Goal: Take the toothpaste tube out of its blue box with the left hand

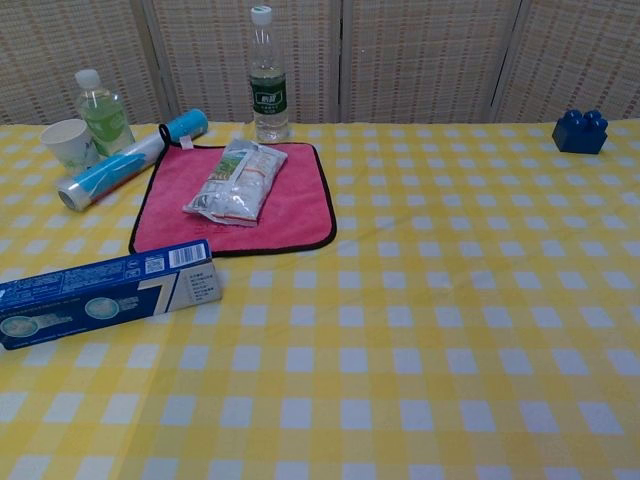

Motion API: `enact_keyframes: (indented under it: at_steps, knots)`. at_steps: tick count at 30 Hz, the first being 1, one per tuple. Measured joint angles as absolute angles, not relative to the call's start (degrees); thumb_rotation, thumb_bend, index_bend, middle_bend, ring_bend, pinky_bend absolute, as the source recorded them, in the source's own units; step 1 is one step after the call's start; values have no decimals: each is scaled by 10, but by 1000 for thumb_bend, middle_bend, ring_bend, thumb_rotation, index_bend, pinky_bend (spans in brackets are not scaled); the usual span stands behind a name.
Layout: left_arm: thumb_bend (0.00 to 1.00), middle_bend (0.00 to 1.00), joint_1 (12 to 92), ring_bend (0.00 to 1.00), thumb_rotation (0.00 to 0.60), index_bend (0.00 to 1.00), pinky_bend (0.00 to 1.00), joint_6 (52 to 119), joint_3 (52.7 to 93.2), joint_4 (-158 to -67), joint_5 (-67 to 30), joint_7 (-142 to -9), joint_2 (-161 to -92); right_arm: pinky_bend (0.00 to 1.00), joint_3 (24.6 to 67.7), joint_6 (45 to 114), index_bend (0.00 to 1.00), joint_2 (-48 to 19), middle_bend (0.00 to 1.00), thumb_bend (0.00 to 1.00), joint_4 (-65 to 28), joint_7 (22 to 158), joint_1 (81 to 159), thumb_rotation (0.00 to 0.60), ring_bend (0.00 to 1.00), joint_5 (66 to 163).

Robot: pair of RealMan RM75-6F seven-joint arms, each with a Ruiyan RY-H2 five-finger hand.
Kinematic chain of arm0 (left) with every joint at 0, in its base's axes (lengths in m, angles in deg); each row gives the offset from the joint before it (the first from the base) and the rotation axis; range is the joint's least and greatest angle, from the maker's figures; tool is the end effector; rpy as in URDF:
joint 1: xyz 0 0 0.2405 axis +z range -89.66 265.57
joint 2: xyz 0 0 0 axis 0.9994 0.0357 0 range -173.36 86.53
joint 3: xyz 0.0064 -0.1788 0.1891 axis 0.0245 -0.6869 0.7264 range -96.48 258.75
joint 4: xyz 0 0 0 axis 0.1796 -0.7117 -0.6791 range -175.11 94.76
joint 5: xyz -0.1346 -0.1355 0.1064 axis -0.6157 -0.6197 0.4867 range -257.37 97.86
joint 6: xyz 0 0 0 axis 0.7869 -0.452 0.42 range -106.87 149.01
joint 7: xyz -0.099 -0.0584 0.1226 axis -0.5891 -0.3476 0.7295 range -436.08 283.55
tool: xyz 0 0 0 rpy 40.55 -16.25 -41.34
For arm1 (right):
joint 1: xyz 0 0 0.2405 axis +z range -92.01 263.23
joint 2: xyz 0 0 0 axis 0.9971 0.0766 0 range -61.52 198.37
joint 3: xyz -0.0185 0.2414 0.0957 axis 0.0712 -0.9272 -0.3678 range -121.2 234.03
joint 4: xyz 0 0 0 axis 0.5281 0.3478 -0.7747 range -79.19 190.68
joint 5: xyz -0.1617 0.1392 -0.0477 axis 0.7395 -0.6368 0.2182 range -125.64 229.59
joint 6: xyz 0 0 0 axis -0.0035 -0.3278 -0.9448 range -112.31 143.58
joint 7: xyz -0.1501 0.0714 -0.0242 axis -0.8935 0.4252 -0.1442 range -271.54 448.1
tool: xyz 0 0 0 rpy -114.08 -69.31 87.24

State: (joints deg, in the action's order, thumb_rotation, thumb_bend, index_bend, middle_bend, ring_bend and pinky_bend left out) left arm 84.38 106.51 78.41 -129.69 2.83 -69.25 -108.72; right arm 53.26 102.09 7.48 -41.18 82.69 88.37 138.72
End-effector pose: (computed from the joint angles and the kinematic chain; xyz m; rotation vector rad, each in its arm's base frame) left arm -0.3397 0.1985 0.1559 -1.3642 -0.8246 -0.7481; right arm -0.3090 -0.1948 0.1667 1.3879 -0.8425 0.8517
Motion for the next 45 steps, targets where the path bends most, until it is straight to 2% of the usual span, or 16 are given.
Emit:
enact_keyframes:
  at_steps: [11,23,34,45]
  knots:
    - [216,158,841,133,600,189,61,1072,783,-1293,43,-702,-1090,213,523,1025,111,84,242,306,-421,822,889,600,171,1389]
    - [215,158,812,133,600,161,60,1048,779,-1305,70,-719,-1083,213,506,1058,110,92,238,323,-424,816,886,600,171,1392]
    - [214,149,751,132,600,96,51,961,798,-1335,111,-670,-1105,213,496,1075,111,94,237,326,-428,813,882,600,171,1391]
    - [215,139,707,131,600,95,51,882,796,-1341,75,-625,-1146,213,498,1075,111,95,232,327,-426,816,876,600,171,1384]
